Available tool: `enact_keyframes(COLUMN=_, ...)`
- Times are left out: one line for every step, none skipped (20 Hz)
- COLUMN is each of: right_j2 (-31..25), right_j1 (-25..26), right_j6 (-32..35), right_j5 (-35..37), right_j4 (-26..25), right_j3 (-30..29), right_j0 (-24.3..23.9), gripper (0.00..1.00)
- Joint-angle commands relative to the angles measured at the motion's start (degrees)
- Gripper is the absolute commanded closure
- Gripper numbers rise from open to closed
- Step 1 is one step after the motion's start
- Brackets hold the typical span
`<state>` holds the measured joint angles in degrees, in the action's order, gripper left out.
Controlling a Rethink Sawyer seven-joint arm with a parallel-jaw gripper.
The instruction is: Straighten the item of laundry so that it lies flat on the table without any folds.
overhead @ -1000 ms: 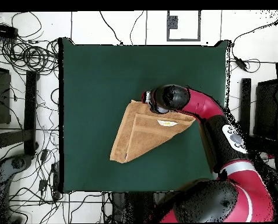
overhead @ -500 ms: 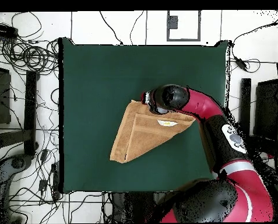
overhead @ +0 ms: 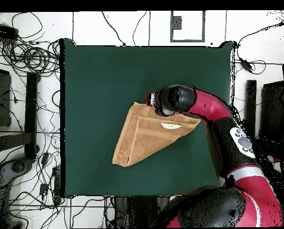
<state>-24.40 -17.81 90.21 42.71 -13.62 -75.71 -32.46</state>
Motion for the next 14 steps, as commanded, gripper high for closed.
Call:
enact_keyframes(right_j2=-3.08, right_j1=-0.99, right_j6=-4.64, right_j5=6.3, right_j4=-0.28, right_j3=-1.61, right_j0=0.12, gripper=0.0)
enact_keyframes(right_j2=-3.18, right_j1=-0.66, right_j6=-4.63, right_j5=6.27, right_j4=-0.27, right_j3=-1.32, right_j0=0.19, gripper=0.0)
enact_keyframes(right_j2=-3.25, right_j1=-0.73, right_j6=-4.58, right_j5=6.2, right_j4=-0.3, right_j3=-1.42, right_j0=0.15, gripper=0.0)
enact_keyframes(right_j2=-3.27, right_j1=-0.83, right_j6=-4.52, right_j5=6.22, right_j4=-0.3, right_j3=-1.57, right_j0=0.12, gripper=0.0)
enact_keyframes(right_j2=-3.3, right_j1=-0.93, right_j6=-4.45, right_j5=6.24, right_j4=-0.3, right_j3=-1.73, right_j0=0.08, gripper=0.0)
enact_keyframes(right_j2=-3.32, right_j1=-0.73, right_j6=-4.53, right_j5=6.42, right_j4=-0.33, right_j3=-1.45, right_j0=0.12, gripper=0.0)
enact_keyframes(right_j2=-3.36, right_j1=-0.66, right_j6=-4.55, right_j5=6.6, right_j4=-0.31, right_j3=-1.39, right_j0=0.1, gripper=0.0)
enact_keyframes(right_j2=-3.48, right_j1=-0.46, right_j6=-4.63, right_j5=6.77, right_j4=-0.22, right_j3=-1.36, right_j0=0.03, gripper=0.0)
enact_keyframes(right_j2=-3.5, right_j1=-0.02, right_j6=-4.59, right_j5=6.98, right_j4=-0.17, right_j3=-1.01, right_j0=0.14, gripper=0.0)
enact_keyframes(right_j2=-3.61, right_j1=0.56, right_j6=-4.49, right_j5=7.41, right_j4=0.1, right_j3=-0.83, right_j0=0.17, gripper=0.0)
enact_keyframes(right_j2=-3.7, right_j1=0.81, right_j6=-4.39, right_j5=7.57, right_j4=0.27, right_j3=-0.92, right_j0=0.14, gripper=0.0)
enact_keyframes(right_j2=-3.79, right_j1=1.12, right_j6=-3.93, right_j5=8.08, right_j4=0.79, right_j3=-1.35, right_j0=0.07, gripper=0.0)
enact_keyframes(right_j2=-3.82, right_j1=1.2, right_j6=-3.6, right_j5=8.72, right_j4=1.16, right_j3=-1.61, right_j0=0.11, gripper=0.0)
enact_keyframes(right_j2=-3.85, right_j1=1.28, right_j6=-3.28, right_j5=9.37, right_j4=1.52, right_j3=-1.88, right_j0=0.15, gripper=0.0)
